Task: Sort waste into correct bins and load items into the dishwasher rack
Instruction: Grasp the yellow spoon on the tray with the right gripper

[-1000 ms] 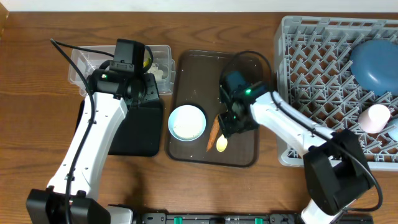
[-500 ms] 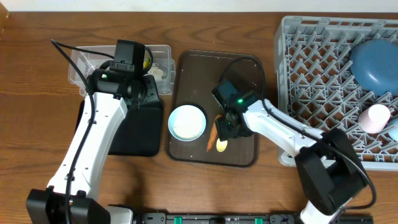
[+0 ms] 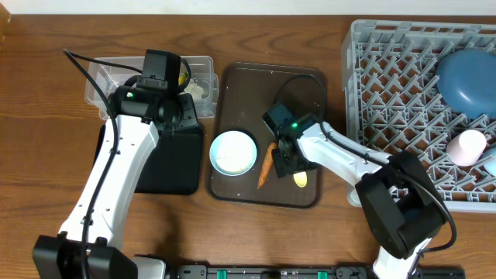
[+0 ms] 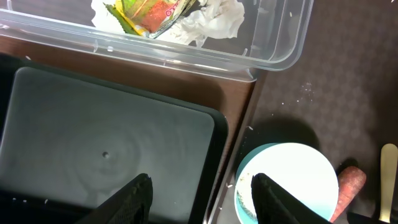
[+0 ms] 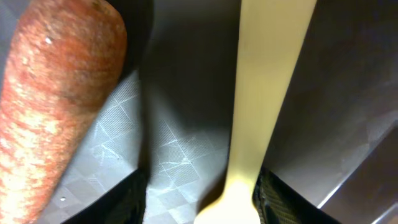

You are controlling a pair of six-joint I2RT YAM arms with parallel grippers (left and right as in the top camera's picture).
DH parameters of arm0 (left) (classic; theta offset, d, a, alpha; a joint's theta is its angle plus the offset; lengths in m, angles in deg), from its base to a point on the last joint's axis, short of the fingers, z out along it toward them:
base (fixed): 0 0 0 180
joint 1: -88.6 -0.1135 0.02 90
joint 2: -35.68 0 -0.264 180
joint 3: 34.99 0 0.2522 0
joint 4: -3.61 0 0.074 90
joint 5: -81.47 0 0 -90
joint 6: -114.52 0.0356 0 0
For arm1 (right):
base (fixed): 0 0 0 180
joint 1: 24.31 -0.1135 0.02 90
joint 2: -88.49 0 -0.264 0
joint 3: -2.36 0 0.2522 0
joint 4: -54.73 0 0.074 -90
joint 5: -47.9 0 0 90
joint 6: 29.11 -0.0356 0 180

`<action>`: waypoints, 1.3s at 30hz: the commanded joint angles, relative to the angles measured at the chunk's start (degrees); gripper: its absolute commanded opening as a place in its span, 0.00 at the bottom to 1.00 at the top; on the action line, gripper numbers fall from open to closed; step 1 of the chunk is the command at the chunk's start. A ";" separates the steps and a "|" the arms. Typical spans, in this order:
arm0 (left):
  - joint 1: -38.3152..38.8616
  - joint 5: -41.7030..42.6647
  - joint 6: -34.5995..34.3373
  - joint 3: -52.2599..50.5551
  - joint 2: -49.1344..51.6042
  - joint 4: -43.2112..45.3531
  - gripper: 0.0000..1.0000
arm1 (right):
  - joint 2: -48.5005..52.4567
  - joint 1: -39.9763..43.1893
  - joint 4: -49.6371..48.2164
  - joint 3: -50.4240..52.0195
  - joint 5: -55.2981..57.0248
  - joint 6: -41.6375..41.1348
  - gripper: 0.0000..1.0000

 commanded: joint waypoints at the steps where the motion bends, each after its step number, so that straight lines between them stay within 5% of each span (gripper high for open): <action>1: -0.24 -0.66 0.15 0.57 0.11 -0.20 0.54 | 2.82 1.05 0.68 0.70 1.81 0.39 0.47; 7: -0.24 -0.66 0.13 0.57 0.11 -0.20 0.54 | 2.80 1.70 0.37 0.70 1.97 0.79 0.31; 30: -0.24 -0.66 0.13 0.57 0.11 -0.17 0.54 | 2.80 2.82 -1.77 0.70 0.44 1.51 0.01; 39: -0.24 -0.66 0.13 0.57 0.11 -0.20 0.54 | 0.68 4.44 0.20 -2.60 -1.57 4.87 0.01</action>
